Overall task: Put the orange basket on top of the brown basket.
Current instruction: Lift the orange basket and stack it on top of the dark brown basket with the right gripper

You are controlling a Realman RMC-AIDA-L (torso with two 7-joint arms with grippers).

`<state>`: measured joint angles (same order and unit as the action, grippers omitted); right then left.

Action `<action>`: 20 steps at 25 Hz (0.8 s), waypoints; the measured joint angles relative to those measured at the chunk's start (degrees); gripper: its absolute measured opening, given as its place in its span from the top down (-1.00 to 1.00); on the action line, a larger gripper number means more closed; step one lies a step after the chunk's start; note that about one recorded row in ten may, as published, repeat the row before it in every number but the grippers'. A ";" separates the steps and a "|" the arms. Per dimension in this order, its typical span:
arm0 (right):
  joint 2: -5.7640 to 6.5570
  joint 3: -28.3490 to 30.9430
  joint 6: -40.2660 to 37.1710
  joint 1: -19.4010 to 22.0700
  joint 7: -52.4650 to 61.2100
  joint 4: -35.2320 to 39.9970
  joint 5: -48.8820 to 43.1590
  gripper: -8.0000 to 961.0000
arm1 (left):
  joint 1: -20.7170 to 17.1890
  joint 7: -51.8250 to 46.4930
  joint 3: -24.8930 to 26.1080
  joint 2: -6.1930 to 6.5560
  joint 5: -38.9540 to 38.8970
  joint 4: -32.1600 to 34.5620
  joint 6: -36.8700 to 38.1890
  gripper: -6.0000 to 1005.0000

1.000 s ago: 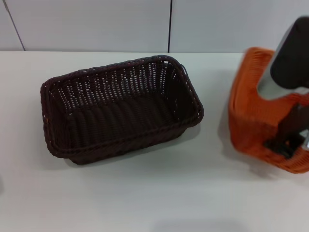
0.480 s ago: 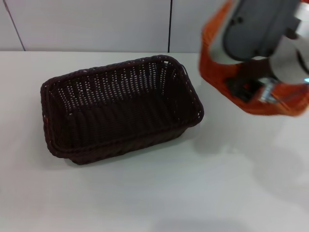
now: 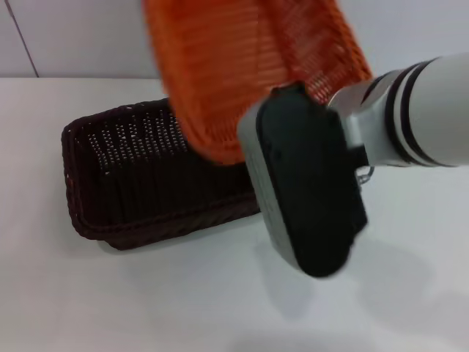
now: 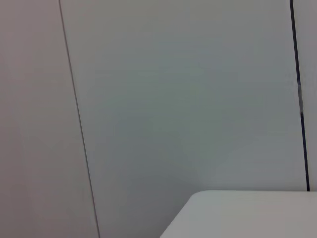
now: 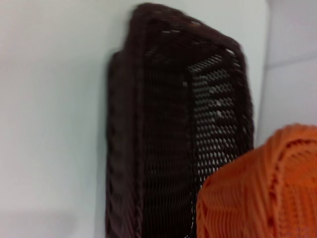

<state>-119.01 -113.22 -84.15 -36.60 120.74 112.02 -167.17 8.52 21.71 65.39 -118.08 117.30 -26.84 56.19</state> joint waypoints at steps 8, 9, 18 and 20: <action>0.09 0.62 3.74 6.93 -24.89 3.55 0.09 0.66 | 0.00 -0.87 -0.42 -0.39 -0.17 0.04 -0.53 -0.54; 0.09 0.93 4.93 7.82 -27.01 3.41 0.10 0.66 | 0.00 -1.33 -0.45 -0.43 -0.17 0.02 -0.71 -0.54; 0.19 3.91 17.74 11.60 -38.80 -4.45 0.07 0.63 | -0.21 -3.62 -0.70 -0.53 -0.24 -0.38 -1.40 -0.54; 0.23 3.74 19.03 11.34 -40.36 -6.69 0.06 0.63 | -0.30 -3.63 -0.74 -0.57 -0.25 -0.47 -1.42 -0.54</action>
<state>-118.78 -109.47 -65.13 -25.26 80.38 105.32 -167.11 8.23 18.08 64.65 -118.65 117.05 -27.32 54.77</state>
